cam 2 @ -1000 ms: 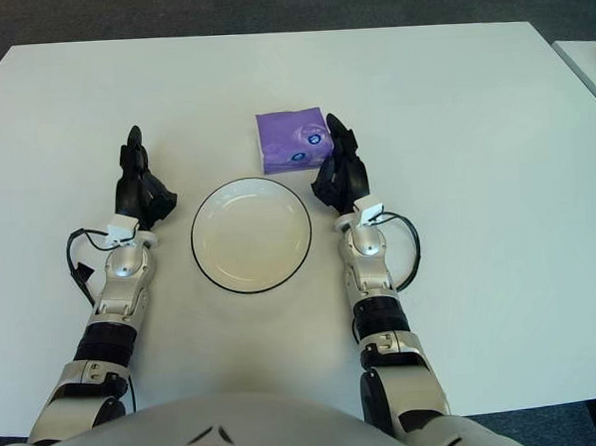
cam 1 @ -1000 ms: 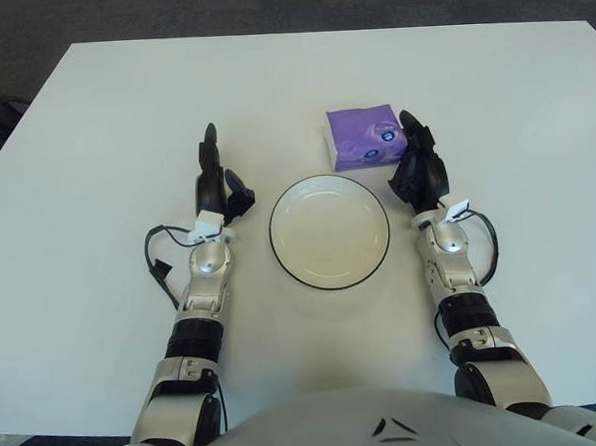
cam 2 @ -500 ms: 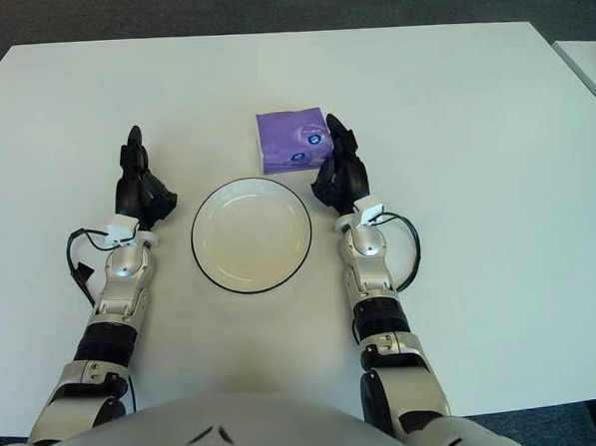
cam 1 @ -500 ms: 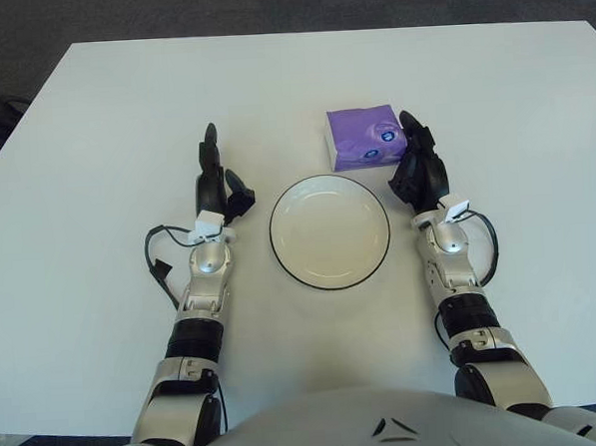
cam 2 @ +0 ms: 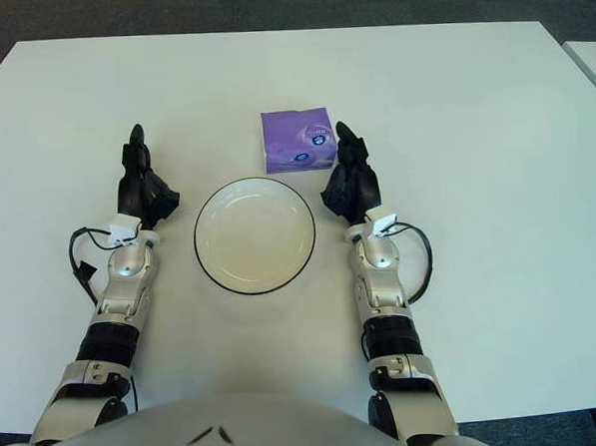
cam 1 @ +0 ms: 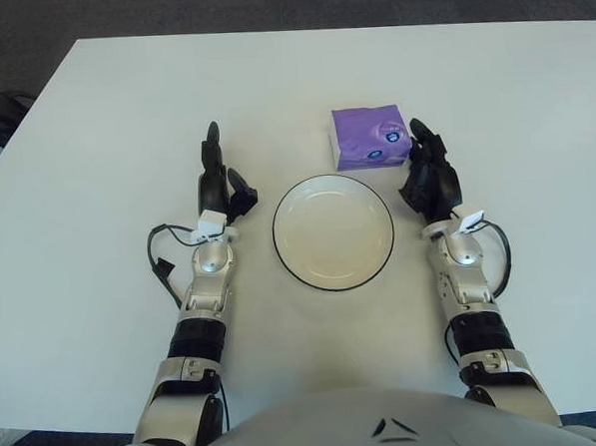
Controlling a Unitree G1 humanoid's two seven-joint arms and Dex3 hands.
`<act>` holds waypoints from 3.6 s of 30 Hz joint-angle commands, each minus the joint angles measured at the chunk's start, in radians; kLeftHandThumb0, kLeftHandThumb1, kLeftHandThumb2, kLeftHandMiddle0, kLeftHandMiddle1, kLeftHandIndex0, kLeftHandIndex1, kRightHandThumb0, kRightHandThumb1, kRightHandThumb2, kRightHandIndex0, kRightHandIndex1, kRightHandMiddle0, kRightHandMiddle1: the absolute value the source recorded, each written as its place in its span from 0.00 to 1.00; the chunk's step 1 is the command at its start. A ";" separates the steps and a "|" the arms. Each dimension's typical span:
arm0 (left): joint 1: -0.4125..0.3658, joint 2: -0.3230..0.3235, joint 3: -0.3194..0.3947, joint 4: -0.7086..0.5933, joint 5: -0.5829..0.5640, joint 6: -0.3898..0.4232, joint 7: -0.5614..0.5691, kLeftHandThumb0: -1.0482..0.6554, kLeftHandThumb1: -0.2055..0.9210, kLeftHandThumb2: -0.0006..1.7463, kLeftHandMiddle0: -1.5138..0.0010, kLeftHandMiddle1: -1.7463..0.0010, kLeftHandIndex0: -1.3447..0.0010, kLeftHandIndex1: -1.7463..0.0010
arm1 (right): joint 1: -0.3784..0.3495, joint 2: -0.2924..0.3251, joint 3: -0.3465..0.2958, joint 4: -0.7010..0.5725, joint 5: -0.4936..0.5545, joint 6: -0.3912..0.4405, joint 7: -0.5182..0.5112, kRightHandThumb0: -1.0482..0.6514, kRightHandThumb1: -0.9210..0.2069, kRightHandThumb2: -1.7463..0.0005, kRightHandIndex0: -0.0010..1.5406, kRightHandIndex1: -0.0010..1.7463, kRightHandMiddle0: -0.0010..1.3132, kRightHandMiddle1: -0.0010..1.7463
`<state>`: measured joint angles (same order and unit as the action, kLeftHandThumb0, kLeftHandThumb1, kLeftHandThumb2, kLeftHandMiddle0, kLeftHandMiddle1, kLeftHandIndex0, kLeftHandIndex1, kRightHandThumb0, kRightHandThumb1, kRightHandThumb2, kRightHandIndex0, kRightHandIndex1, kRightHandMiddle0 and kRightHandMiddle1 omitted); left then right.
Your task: Put the tissue paper into the plate.
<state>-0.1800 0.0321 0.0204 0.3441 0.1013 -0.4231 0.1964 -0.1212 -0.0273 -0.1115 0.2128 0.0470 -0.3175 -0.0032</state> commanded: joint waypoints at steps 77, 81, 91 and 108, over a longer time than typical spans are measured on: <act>0.116 -0.015 -0.030 0.122 0.020 0.105 -0.001 0.10 1.00 0.69 0.96 1.00 1.00 0.89 | -0.476 -0.545 0.247 -0.303 -0.708 0.183 0.179 0.00 0.00 0.96 0.00 0.00 0.00 0.00; 0.111 -0.015 -0.030 0.130 0.020 0.100 0.002 0.10 1.00 0.69 0.96 1.00 1.00 0.89 | -0.490 -0.560 0.263 -0.298 -0.714 0.174 0.215 0.00 0.00 0.94 0.00 0.00 0.00 0.00; 0.108 -0.015 -0.032 0.136 0.024 0.091 0.005 0.11 1.00 0.69 0.96 1.00 1.00 0.89 | -0.560 -0.594 0.326 -0.269 -0.762 0.163 0.331 0.00 0.00 0.89 0.00 0.00 0.00 0.00; 0.095 -0.021 -0.033 0.132 0.017 0.127 0.006 0.11 1.00 0.70 0.97 1.00 1.00 0.92 | -0.659 -0.575 0.449 0.072 -0.859 -0.078 0.102 0.00 0.00 0.83 0.00 0.00 0.00 0.00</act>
<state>-0.1962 0.0383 0.0043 0.3558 0.1048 -0.3466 0.2047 -0.7435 -0.5910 0.3291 0.2675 -0.8041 -0.3643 0.1161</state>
